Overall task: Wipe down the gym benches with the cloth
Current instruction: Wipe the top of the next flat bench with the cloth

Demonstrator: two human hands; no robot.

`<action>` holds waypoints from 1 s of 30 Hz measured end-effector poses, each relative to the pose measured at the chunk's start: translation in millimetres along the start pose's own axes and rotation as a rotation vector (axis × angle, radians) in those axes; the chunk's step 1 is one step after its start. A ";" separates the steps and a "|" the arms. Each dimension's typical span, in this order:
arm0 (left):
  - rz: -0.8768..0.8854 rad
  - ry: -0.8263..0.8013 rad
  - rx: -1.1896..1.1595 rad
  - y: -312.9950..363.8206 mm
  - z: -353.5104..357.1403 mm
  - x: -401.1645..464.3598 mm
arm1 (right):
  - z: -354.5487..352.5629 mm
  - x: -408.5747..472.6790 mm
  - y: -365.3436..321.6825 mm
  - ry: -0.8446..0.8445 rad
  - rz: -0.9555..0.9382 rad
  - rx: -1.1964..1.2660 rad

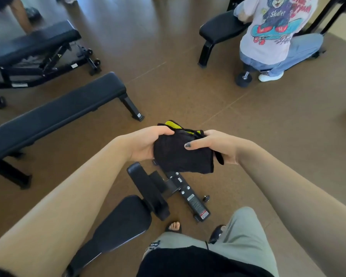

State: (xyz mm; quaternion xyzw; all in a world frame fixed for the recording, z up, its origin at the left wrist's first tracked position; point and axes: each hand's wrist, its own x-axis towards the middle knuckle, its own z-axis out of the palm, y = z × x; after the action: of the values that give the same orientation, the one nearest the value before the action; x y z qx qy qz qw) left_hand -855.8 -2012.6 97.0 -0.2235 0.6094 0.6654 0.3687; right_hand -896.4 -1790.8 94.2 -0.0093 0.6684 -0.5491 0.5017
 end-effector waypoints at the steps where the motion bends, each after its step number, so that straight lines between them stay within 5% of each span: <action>1: 0.007 0.008 0.013 9.1 2.6 5.0 | -8.7 2.7 -3.3 -0.011 -0.009 0.003; 9: 0.018 0.081 0.002 83.4 33.5 84.1 | -131.2 51.3 -31.9 -0.052 -0.126 0.053; 16: -0.017 0.244 -0.243 139.8 73.7 140.6 | -234.9 95.3 -83.3 -0.215 -0.122 -0.087; 30: 0.099 0.496 -0.366 203.4 -13.3 221.3 | -270.4 247.2 -192.6 -0.335 -0.143 -0.381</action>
State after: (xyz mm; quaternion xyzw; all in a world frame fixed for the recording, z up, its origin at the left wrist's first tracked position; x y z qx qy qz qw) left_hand -1152.1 -1974.3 61.1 -0.4116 0.5609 0.7066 0.1295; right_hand -1307.0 -1810.6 45.3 -0.2413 0.6650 -0.4382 0.5545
